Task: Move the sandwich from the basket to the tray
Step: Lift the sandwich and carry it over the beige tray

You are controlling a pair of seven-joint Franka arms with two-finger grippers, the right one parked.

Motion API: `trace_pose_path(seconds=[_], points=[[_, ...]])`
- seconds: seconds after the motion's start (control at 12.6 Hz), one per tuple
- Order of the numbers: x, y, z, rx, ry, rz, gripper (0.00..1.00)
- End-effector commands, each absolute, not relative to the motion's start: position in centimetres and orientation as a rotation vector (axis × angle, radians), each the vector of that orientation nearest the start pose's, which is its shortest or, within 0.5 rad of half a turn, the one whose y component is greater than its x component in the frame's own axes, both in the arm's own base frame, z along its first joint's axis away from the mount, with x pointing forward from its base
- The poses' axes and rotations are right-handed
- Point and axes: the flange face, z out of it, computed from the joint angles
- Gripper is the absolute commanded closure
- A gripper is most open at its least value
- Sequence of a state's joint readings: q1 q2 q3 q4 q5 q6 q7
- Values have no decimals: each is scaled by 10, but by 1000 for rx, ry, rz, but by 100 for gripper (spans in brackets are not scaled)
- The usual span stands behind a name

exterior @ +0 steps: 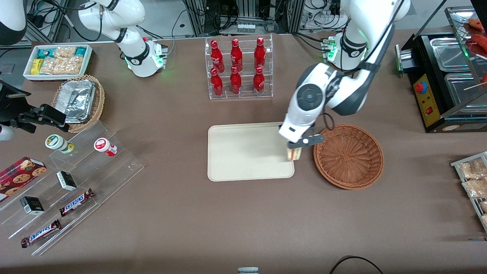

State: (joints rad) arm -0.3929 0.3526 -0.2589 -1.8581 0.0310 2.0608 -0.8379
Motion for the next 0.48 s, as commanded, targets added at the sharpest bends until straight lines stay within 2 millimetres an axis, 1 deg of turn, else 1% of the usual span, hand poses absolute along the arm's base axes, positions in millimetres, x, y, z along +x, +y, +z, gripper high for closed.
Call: trace_pose_path(seconds=[0.0, 0.16, 0.32, 0.4], points=[[501, -425, 316, -3081, -334, 208, 93], [500, -458, 302, -3057, -406, 155, 93], [503, -486, 293, -3042, -484, 90, 93], [501, -500, 288, -3046, -490, 86, 93]])
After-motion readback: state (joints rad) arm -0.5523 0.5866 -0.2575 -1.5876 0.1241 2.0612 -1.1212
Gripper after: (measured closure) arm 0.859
